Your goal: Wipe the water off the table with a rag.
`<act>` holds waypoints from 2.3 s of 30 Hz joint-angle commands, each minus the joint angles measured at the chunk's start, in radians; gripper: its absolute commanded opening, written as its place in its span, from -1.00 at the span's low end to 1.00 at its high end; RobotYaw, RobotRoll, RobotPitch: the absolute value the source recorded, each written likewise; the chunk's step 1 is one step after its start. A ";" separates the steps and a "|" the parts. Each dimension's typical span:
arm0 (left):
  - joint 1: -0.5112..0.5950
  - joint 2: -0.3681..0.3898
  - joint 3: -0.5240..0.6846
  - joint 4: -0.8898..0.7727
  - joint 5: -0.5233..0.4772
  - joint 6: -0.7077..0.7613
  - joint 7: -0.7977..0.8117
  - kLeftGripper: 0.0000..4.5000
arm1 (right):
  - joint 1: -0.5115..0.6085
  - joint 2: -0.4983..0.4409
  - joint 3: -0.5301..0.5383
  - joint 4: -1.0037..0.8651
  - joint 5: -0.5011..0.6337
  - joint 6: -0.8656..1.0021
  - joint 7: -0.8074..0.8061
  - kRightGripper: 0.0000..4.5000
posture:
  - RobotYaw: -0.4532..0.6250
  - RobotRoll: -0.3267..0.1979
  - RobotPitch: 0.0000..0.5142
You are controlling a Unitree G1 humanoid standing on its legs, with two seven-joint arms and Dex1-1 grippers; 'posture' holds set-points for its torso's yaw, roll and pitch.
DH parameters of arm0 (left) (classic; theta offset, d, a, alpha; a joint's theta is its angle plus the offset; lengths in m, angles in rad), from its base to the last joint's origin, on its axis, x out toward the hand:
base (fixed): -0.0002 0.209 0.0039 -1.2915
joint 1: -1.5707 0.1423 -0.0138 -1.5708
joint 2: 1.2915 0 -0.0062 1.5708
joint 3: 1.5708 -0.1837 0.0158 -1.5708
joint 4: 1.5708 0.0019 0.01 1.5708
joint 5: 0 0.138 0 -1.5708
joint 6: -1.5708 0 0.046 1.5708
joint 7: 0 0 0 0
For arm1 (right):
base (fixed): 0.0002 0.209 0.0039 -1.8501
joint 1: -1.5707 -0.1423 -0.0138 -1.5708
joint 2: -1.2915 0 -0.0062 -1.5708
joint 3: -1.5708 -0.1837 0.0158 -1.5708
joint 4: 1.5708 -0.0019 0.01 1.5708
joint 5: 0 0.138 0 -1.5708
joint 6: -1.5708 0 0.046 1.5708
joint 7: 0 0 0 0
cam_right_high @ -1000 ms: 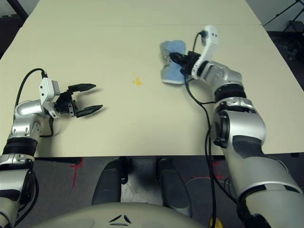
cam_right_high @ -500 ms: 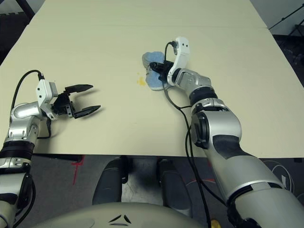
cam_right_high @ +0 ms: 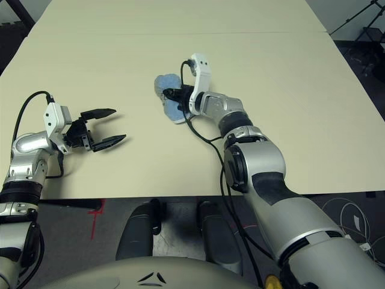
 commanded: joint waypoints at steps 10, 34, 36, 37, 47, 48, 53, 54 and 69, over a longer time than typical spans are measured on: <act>0.008 -0.005 -0.005 0.003 0.011 -0.009 -0.001 1.00 | 0.072 0.078 0.061 -0.012 -0.031 0.079 0.021 -0.94 | 0.27 0.25 -0.18; -0.047 -0.019 -0.018 0.072 0.024 -0.030 -0.023 1.00 | 0.071 -0.342 -0.117 0.001 0.059 -0.028 -0.106 -0.94 | 0.19 0.25 -0.13; -0.051 -0.020 -0.018 0.076 0.025 -0.031 -0.024 1.00 | 0.064 -0.354 -0.139 -0.007 0.080 -0.028 -0.084 -0.94 | 0.19 0.25 -0.13; -0.052 -0.021 -0.019 0.077 0.025 -0.032 -0.024 1.00 | 0.058 -0.362 -0.151 -0.013 0.093 -0.028 -0.069 -0.94 | 0.19 0.25 -0.13; -0.060 -0.029 -0.022 0.088 0.029 -0.038 -0.024 1.00 | -0.013 -0.549 -0.216 -0.048 0.158 -0.013 -0.002 -0.94 | 0.16 0.25 -0.13; -0.061 -0.030 -0.022 0.088 0.029 -0.038 -0.024 1.00 | -0.011 -0.573 -0.204 -0.051 0.146 -0.009 -0.001 -0.94 | 0.15 0.25 -0.13; -0.065 -0.034 -0.021 0.098 0.031 -0.043 -0.025 1.00 | 0.018 -0.676 -0.152 -0.065 0.101 0.043 0.036 -0.94 | 0.14 0.25 -0.12; -0.065 -0.034 -0.020 0.100 0.031 -0.044 -0.026 1.00 | 0.027 -0.693 -0.144 -0.070 0.095 0.056 0.043 -0.94 | 0.14 0.25 -0.12; -0.075 -0.040 -0.025 0.096 0.035 -0.033 -0.025 1.00 | 0.214 -0.805 -0.040 -0.074 -0.026 0.078 0.014 -0.94 | 0.10 0.25 -0.10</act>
